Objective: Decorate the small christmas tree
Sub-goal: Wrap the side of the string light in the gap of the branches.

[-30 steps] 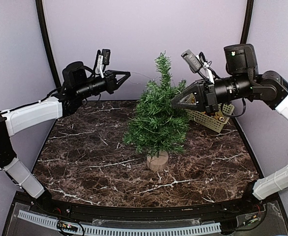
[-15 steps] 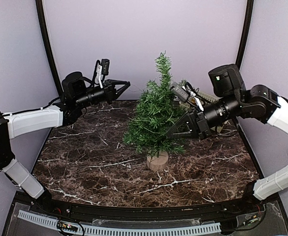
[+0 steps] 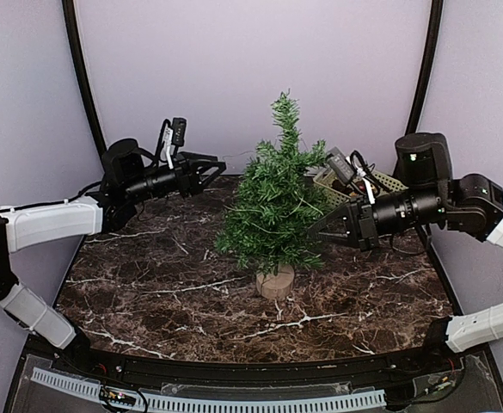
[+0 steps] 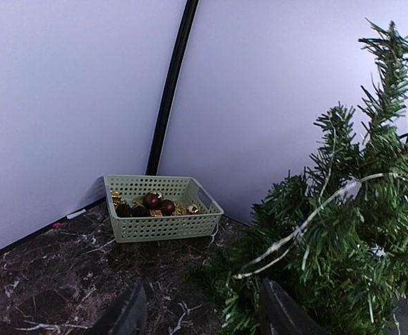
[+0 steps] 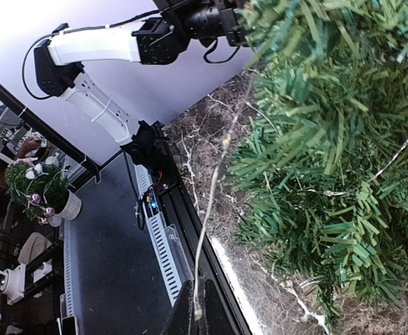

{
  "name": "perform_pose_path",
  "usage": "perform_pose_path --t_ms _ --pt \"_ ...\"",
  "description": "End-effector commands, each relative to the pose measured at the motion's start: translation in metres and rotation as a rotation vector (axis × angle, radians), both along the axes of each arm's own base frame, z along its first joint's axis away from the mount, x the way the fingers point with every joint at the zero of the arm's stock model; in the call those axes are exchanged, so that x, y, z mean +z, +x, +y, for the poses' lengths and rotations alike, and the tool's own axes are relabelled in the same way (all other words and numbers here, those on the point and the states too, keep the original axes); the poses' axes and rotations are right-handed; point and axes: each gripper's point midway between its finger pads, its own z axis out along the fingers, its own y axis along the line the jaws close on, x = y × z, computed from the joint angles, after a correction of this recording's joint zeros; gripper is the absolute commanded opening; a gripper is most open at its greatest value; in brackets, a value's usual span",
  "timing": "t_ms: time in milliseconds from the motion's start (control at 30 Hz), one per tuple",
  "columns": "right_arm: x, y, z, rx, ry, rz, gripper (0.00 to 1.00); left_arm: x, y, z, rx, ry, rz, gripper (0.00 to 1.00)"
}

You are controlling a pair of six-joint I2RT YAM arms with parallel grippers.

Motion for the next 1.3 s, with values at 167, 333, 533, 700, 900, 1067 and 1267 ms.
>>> perform_pose_path --t_ms 167,333,533,700,900,1067,1267 --pt "-0.034 0.003 0.002 -0.029 -0.041 0.048 0.00 0.014 -0.046 0.034 0.019 -0.055 0.026 0.79" --pt "-0.046 0.013 -0.008 -0.108 -0.087 0.035 0.00 0.008 -0.064 0.032 -0.016 -0.033 0.081 0.83" --pt "-0.049 0.042 -0.018 -0.270 -0.124 -0.025 0.00 0.010 -0.086 0.003 -0.068 0.014 0.091 0.85" --pt "-0.052 0.051 -0.020 -0.303 -0.153 -0.061 0.00 0.013 -0.103 -0.013 -0.091 0.002 0.096 0.85" --pt "-0.075 0.048 -0.007 -0.242 -0.182 -0.030 0.00 0.016 -0.118 -0.020 -0.088 -0.027 0.103 0.85" --pt "-0.086 0.037 0.002 -0.158 -0.185 -0.006 0.00 -0.007 -0.127 -0.027 -0.032 0.042 0.138 0.86" --pt "-0.077 0.026 -0.005 -0.123 -0.152 -0.027 0.00 -0.027 -0.122 -0.019 0.111 0.101 0.172 0.88"
